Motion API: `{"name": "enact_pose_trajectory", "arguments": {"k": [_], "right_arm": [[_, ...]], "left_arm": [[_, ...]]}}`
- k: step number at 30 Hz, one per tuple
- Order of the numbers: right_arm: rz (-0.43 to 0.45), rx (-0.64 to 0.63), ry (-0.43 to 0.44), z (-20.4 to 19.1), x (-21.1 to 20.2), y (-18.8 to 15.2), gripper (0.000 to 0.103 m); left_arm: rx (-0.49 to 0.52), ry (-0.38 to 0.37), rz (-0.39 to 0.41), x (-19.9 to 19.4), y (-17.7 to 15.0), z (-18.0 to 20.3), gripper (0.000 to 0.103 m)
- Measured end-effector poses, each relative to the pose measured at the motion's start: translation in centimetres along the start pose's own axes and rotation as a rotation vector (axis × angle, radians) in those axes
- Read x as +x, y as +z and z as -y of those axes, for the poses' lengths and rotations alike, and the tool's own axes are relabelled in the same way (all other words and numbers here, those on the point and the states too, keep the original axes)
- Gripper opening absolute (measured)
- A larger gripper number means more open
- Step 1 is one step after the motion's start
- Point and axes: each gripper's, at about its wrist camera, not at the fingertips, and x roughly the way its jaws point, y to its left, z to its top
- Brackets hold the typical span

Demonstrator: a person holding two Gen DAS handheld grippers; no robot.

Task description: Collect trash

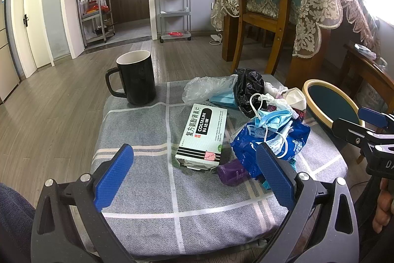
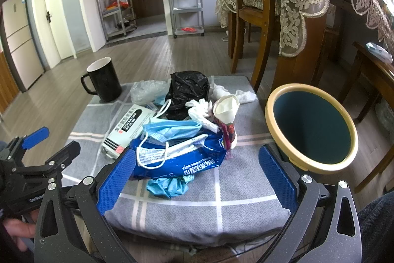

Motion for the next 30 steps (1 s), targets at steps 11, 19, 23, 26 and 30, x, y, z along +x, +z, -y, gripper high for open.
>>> {"name": "enact_pose_trajectory", "arguments": {"k": [11, 19, 23, 26, 30], "right_arm": [[-0.003, 0.001, 0.000, 0.1, 0.2, 0.1, 0.100], [-0.015, 0.002, -0.004, 0.2, 0.5, 0.1, 0.100], [-0.030, 0.008, -0.003, 0.7, 1.1, 0.0, 0.100], [-0.047, 0.008, 0.001, 0.7, 1.7, 0.0, 0.100], [-0.082, 0.013, 0.019, 1.0, 2.3, 0.2, 0.098]], "left_arm": [[-0.002, 0.004, -0.007, 0.2, 0.0, -0.1, 0.097], [0.003, -0.011, -0.025, 0.9, 0.3, 0.3, 0.097], [0.012, -0.026, -0.037, 1.4, 0.5, 0.5, 0.096], [0.025, -0.033, -0.047, 1.9, 0.7, 0.8, 0.092], [0.039, -0.042, -0.067, 3.1, 1.0, 1.1, 0.087]]}}
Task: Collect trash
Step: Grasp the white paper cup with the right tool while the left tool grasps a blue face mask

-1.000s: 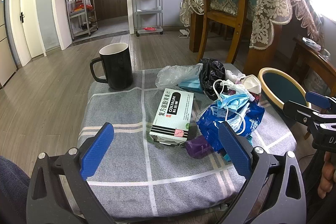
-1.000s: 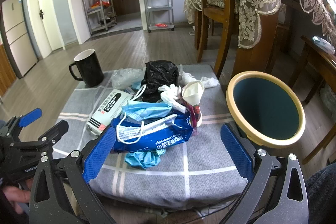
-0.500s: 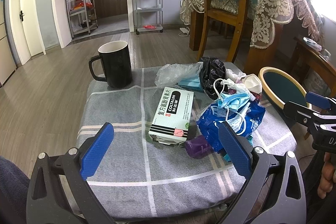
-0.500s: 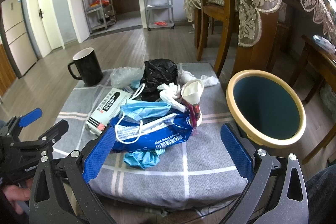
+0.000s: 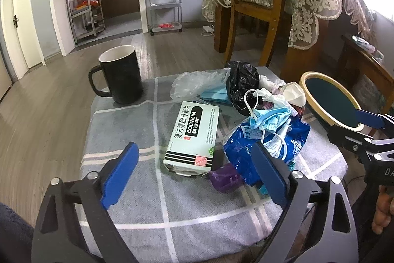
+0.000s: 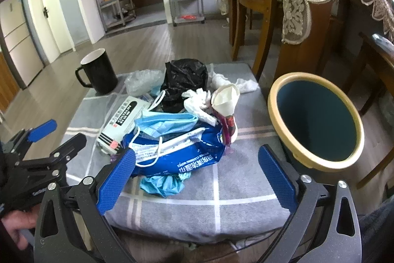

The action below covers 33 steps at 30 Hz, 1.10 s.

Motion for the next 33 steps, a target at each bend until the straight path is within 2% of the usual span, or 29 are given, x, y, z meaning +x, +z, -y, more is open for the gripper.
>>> {"name": "enact_pose_trajectory", "arguments": {"k": [7, 9, 11, 13, 18, 22, 33], "right_arm": [[-0.050, 0.005, 0.007, 0.7, 1.6, 0.8, 0.094], [-0.062, 0.005, 0.008, 0.9, 1.9, 0.9, 0.087], [-0.078, 0.002, 0.004, 1.1, 2.3, 1.1, 0.077], [-0.095, 0.004, 0.002, 1.4, 2.7, 1.2, 0.073], [-0.120, 0.017, -0.003, 2.3, 3.6, 1.6, 0.071], [-0.132, 0.057, -0.022, 3.6, 3.9, 1.8, 0.071], [-0.159, 0.111, -0.041, 6.4, 5.5, 2.7, 0.067]], "left_arm": [[0.005, -0.019, -0.051, 2.2, 0.4, 0.2, 0.078], [0.002, -0.031, -0.071, 2.9, 0.5, 0.2, 0.073], [-0.007, -0.044, -0.093, 3.5, 0.6, 0.0, 0.062], [-0.014, -0.060, -0.112, 4.2, 0.8, -0.2, 0.058], [-0.020, -0.125, -0.132, 5.3, 1.5, 0.0, 0.056], [0.016, -0.191, -0.118, 5.3, 2.1, 1.5, 0.056], [0.129, -0.268, -0.142, 7.7, 4.4, 5.8, 0.056]]}}
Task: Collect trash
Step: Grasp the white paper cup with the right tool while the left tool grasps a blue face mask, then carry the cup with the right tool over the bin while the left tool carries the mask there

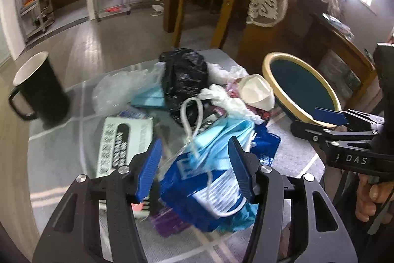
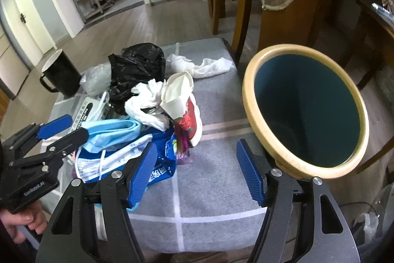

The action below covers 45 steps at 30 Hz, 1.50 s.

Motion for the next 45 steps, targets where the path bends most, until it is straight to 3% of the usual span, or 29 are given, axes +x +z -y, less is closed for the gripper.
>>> {"name": "enact_pose_trajectory", "arguments": {"k": [6, 11, 14, 17, 21, 23, 37, 45], "right_arm": [[-0.010, -0.003, 0.031, 0.1, 1.0, 0.9, 0.066], [-0.045, -0.033, 0.052, -0.3, 2.9, 1.7, 0.059], [-0.066, -0.046, 0.060, -0.7, 4.2, 2.0, 0.054], [-0.071, -0.047, 0.072, -0.8, 5.0, 2.3, 0.038], [-0.071, -0.031, 0.087, -0.5, 5.4, 2.5, 0.017], [-0.057, -0.024, 0.085, -0.3, 5.0, 2.6, 0.012], [0.107, 0.104, 0.154, 3.0, -0.1, 3.4, 0.010], [0.151, 0.150, 0.144, 4.7, -2.0, 3.3, 0.009]], "left_arm": [[0.081, -0.023, -0.053, 2.0, 0.5, 1.5, 0.055], [0.080, -0.031, -0.074, 2.5, 0.3, 1.4, 0.024], [0.072, -0.050, -0.070, 2.4, 0.3, 1.2, 0.015], [0.080, -0.075, -0.060, 1.9, 0.4, 1.2, 0.011], [0.092, -0.097, -0.035, 1.1, 0.8, 1.3, 0.009], [0.093, -0.096, -0.022, 0.6, 1.1, 1.2, 0.009], [0.003, -0.063, 0.065, -2.7, 4.2, -1.2, 0.009], [0.031, -0.107, 0.086, -2.2, 6.1, 1.6, 0.009]]}}
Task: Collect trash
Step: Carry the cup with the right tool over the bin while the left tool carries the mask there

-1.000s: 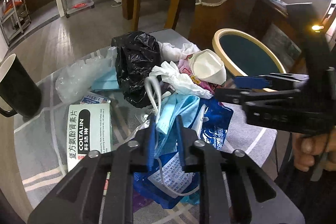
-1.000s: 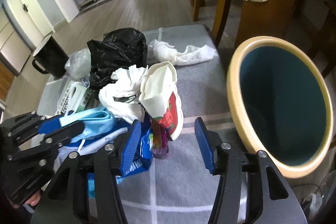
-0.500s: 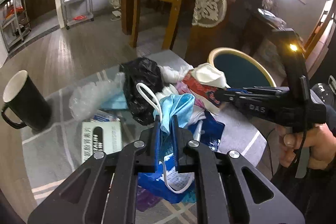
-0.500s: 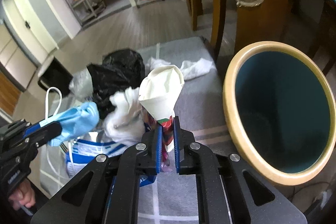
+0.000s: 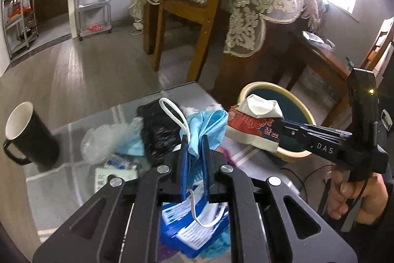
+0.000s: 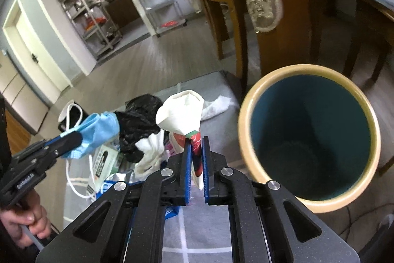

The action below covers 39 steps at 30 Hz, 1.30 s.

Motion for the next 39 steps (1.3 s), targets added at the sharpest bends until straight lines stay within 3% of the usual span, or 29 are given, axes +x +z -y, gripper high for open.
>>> {"name": "enact_pose_trajectory", "arguments": {"k": [6, 14, 21, 27, 33, 39], "right_arm": [[0.057, 0.042, -0.020, 0.0, -1.5, 1.3, 0.009], [0.046, 0.047, -0.104, 0.6, -0.8, 2.8, 0.009], [0.132, 0.069, -0.165, 2.5, -5.0, 2.3, 0.009], [0.171, 0.120, -0.203, 4.4, -7.4, 2.1, 0.009], [0.150, 0.194, -0.227, 5.5, -5.9, 2.5, 0.009], [0.099, 0.231, -0.313, 6.4, -2.3, 3.7, 0.009]], "left_arm": [[0.008, -0.032, -0.001, 1.8, 1.1, 1.7, 0.009], [0.003, -0.104, -0.025, 4.1, 3.2, 2.8, 0.009], [0.059, -0.157, -0.021, 4.2, 3.7, 6.2, 0.009], [0.039, -0.191, -0.034, 5.8, 3.7, 9.4, 0.009], [0.031, -0.216, -0.071, 9.1, 3.4, 11.2, 0.009], [-0.038, -0.253, -0.115, 13.4, 4.9, 9.5, 0.009]]}}
